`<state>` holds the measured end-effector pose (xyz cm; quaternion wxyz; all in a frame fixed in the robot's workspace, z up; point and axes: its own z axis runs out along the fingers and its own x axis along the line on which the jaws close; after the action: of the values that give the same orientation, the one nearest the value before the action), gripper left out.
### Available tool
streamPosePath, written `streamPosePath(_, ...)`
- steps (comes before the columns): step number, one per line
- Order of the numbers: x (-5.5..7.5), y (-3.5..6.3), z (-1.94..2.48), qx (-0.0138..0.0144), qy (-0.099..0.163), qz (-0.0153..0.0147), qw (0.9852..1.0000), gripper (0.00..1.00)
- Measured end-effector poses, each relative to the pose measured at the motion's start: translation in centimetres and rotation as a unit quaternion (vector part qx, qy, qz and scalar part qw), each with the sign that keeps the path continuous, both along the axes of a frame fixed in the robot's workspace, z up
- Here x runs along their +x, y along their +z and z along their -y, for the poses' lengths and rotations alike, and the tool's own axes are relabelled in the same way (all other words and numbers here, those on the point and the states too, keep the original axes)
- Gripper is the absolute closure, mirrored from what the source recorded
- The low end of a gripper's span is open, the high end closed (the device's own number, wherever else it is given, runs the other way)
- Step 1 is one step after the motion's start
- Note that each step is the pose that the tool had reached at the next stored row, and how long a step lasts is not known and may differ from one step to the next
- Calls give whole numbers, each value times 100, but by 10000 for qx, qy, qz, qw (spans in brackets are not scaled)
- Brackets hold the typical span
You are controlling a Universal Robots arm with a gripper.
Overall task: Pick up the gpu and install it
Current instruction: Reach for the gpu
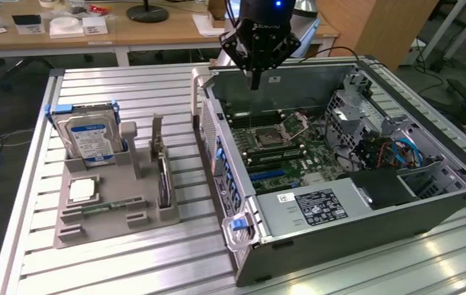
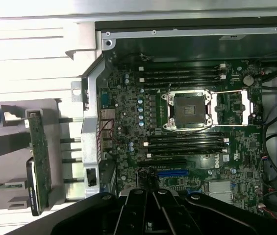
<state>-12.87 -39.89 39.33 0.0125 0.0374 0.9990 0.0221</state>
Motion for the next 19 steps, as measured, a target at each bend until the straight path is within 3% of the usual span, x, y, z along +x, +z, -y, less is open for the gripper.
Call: streamPosePath(19,-104,0,0,0,0,0,10000,89)
